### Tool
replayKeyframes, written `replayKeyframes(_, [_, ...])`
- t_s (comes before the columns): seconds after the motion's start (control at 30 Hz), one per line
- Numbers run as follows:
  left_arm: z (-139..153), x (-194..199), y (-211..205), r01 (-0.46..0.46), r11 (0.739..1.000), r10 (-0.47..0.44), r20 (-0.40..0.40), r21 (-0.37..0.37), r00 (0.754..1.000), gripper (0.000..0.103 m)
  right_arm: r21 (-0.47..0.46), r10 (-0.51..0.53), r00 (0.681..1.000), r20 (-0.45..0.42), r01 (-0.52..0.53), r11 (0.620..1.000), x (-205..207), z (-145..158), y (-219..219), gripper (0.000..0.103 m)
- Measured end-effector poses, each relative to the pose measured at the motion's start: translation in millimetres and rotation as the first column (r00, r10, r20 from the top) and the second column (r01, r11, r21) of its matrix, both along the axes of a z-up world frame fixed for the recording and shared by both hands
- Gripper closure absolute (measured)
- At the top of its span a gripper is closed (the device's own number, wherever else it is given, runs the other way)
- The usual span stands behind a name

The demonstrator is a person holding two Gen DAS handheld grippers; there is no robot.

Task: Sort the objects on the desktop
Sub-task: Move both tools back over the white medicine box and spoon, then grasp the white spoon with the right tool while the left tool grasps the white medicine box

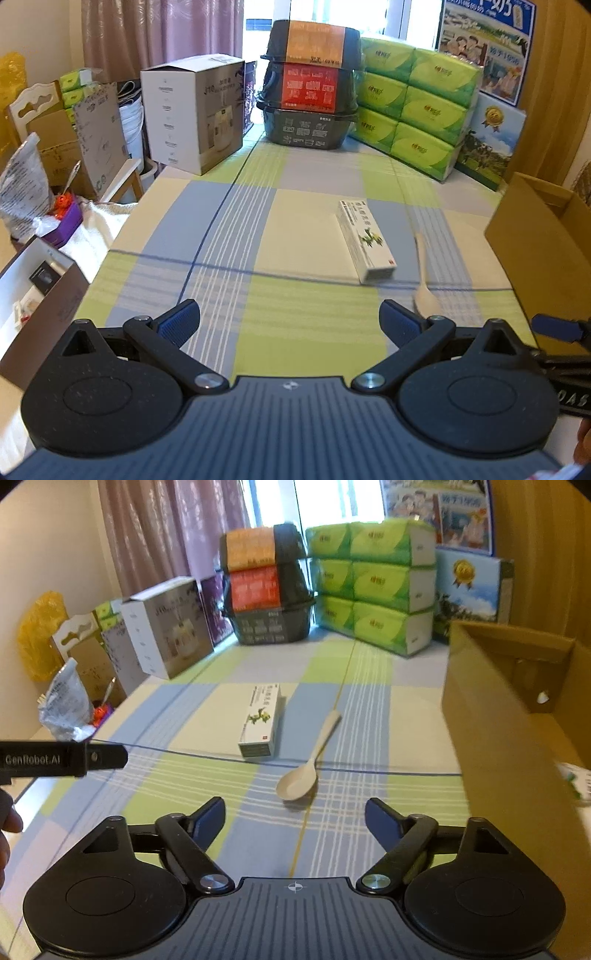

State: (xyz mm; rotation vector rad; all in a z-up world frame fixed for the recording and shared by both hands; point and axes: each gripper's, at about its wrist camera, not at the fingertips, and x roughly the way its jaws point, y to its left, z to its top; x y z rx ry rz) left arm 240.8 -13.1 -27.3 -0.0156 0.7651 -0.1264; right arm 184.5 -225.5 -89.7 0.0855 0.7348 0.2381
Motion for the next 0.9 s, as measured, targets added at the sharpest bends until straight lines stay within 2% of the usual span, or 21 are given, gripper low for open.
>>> replayKeyframes(0.03, [-4,9,-1,0.003,1.000,-0.003,0.000,-0.004,1.000,0.002,0.005,0.003,1.000,-0.008,-0.003,1.000,7,-5,1,0.030])
replayKeyframes(0.1, [-13,23,-3,0.005,1.000,-0.005,-0.006,-0.007,1.000,0.002,0.021,0.019,0.999,-0.026,-0.018,1.000,22,-15,2,0.041])
replayKeyframes(0.17, [-20,34,-9,0.017,1.000,-0.017,-0.013,0.013,1.000,0.002,0.016,0.022,0.999,-0.036,-0.022,1.000,35,-24,3,0.046])
replayKeyframes(0.5, [-35,63,-21,0.039,0.999,-0.039,-0.016,0.009,0.999,0.002,0.026,0.016,0.999,-0.049,-0.014,1.000,70,-48,3,0.055])
replayKeyframes(0.73, [-40,72,-12,-0.002,1.000,0.002,-0.027,-0.024,1.000,0.002,-0.030,0.039,0.998,-0.056,-0.041,0.999,77,-56,19,0.056])
replayKeyframes(0.9, [-44,76,-11,-0.011,0.999,0.009,-0.046,-0.046,0.999,0.002,-0.070,0.028,0.999,-0.044,-0.031,0.997,79,-63,19,0.068])
